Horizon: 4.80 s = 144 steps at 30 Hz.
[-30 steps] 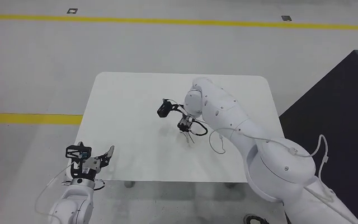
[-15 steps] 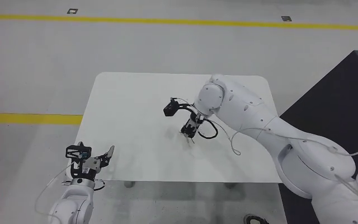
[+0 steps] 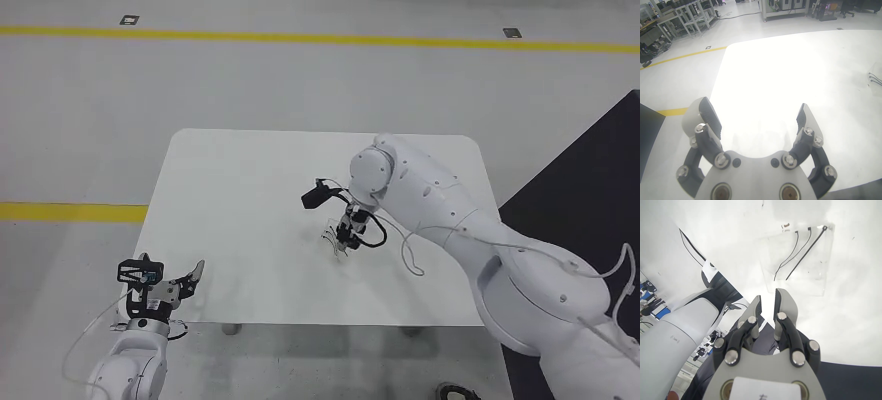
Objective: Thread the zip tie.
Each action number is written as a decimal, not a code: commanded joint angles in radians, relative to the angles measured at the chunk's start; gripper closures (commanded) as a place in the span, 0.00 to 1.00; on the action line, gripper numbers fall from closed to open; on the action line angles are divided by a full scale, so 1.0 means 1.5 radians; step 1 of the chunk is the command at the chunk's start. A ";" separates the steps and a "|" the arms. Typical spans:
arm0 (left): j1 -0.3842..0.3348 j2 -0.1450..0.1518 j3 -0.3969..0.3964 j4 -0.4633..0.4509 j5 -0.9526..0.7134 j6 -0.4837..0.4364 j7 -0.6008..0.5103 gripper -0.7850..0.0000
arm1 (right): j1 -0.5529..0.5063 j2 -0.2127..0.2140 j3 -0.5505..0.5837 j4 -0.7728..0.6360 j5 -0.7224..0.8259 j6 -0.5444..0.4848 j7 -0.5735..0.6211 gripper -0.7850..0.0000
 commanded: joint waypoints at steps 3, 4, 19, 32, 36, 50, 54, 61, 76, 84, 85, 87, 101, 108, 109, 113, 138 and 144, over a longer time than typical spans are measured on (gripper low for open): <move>0.000 0.000 0.000 0.000 0.000 0.000 0.000 0.00 | -0.003 -0.026 0.000 0.047 -0.002 -0.018 -0.018 0.82; 0.000 0.000 0.000 0.000 0.000 0.000 0.000 0.00 | -0.002 -0.030 0.000 0.053 -0.003 -0.020 -0.020 0.82; 0.000 0.000 0.000 0.000 0.000 0.000 0.000 0.00 | -0.010 -0.077 0.000 0.133 -0.023 -0.048 -0.048 0.88; 0.000 0.000 0.000 0.000 0.000 0.000 0.000 0.00 | -0.011 -0.081 0.000 0.135 -0.038 -0.046 -0.046 1.00; 0.000 0.000 0.000 0.000 0.000 0.000 0.000 0.00 | -0.011 -0.081 0.000 0.135 -0.038 -0.046 -0.046 1.00; 0.000 0.000 0.000 0.000 0.000 0.000 0.000 0.00 | -0.027 -0.070 0.030 0.146 -0.040 -0.055 -0.098 1.00; 0.000 0.000 0.000 0.000 0.000 0.000 0.000 0.00 | -0.030 -0.074 0.031 0.154 -0.055 -0.041 -0.114 1.00; 0.000 0.000 0.000 0.000 0.000 0.000 0.000 0.00 | -0.035 -0.086 0.038 0.173 -0.064 -0.041 -0.124 1.00; 0.000 0.000 0.000 0.000 0.000 0.000 0.000 0.00 | -0.042 -0.110 0.050 0.220 -0.086 -0.026 -0.135 1.00; 0.000 0.000 0.000 0.000 0.000 0.000 0.000 0.00 | -0.040 -0.117 0.060 0.233 -0.095 -0.019 -0.146 1.00; 0.000 0.000 0.000 0.000 0.000 0.000 0.000 0.00 | -0.041 -0.118 0.061 0.236 -0.094 -0.017 -0.145 0.79; 0.000 0.000 0.000 0.000 0.000 0.000 0.000 0.00 | -0.040 -0.119 0.065 0.239 -0.093 -0.017 -0.147 0.70; 0.000 0.000 0.000 0.000 0.000 0.000 0.000 0.00 | -0.027 -0.128 0.089 0.249 -0.091 -0.017 -0.144 0.72; 0.000 0.000 0.000 0.000 0.000 0.000 0.000 0.00 | -0.030 -0.133 0.096 0.257 -0.095 -0.009 -0.136 0.73; 0.000 0.000 0.000 0.000 0.000 0.000 0.000 0.00 | -0.031 -0.134 0.097 0.259 -0.096 -0.005 -0.137 0.73; 0.000 0.000 0.000 0.000 0.000 0.000 0.000 0.00 | -0.035 -0.136 0.097 0.266 -0.106 0.007 -0.136 0.74; 0.000 0.000 0.000 0.000 0.000 0.000 0.000 0.00 | -0.039 -0.127 0.133 0.303 -0.074 -0.041 -0.127 1.00; 0.000 0.000 0.000 0.000 0.000 0.000 0.000 0.00 | -0.035 -0.115 0.143 0.287 -0.074 -0.069 -0.139 1.00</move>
